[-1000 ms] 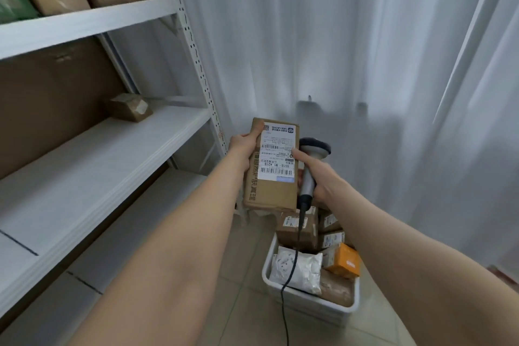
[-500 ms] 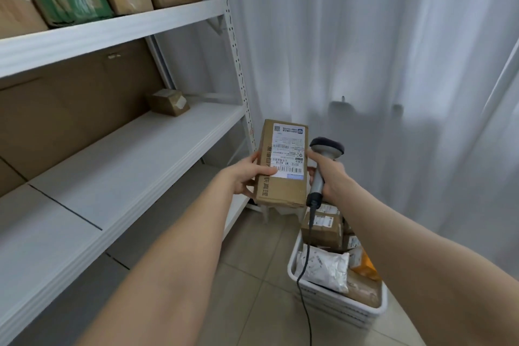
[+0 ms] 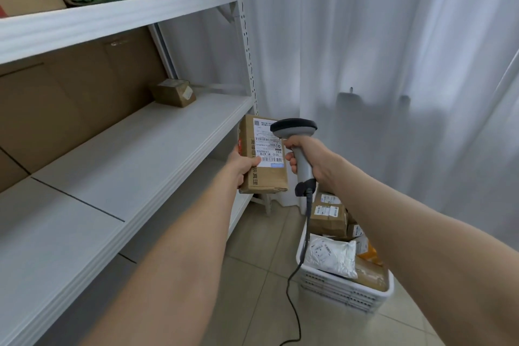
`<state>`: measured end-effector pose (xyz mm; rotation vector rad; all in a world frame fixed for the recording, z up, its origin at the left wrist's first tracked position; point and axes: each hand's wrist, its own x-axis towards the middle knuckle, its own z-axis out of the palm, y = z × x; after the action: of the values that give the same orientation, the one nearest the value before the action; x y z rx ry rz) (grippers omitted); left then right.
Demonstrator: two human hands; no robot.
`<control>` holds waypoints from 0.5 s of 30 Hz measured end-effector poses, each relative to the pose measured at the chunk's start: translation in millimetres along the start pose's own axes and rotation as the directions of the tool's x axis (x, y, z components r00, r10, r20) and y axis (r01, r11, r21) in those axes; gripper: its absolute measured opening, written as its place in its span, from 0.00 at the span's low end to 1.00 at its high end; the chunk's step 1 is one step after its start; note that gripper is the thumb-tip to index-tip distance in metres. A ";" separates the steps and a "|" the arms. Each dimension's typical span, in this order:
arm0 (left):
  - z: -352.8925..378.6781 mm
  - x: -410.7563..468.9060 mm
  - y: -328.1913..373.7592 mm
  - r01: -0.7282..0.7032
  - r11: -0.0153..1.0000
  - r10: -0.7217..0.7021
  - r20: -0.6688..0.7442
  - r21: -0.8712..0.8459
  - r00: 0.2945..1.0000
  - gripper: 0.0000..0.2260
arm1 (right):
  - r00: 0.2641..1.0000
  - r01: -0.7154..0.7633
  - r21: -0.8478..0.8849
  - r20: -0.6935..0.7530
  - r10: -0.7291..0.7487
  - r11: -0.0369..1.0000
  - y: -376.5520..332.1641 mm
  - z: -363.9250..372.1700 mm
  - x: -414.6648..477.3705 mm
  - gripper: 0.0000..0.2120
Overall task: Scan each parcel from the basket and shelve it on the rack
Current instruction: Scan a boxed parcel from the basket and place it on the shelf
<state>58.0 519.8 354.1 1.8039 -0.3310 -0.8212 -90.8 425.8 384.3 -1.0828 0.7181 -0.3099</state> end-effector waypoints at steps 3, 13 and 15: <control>-8.3 2.3 -0.9 -0.001 1.000 0.000 -0.008 -0.019 1.000 0.25 | 1.000 0.003 -0.038 0.019 -0.002 0.999 -2.0 11.0 -2.3 0.04; -26.5 7.4 -2.3 0.002 0.998 -0.003 -0.018 -0.058 1.000 0.25 | 1.000 -0.015 -0.115 0.014 0.017 0.993 -6.7 32.2 -4.8 0.03; -30.8 8.0 -2.0 -0.001 0.998 0.000 -0.020 -0.064 1.000 0.25 | 0.999 -0.022 -0.122 0.024 0.025 0.992 -7.8 34.8 -5.0 0.03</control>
<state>84.1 538.0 355.1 1.7513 -0.2893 -0.8044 -70.3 449.2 402.6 -1.1911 0.7341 -0.2341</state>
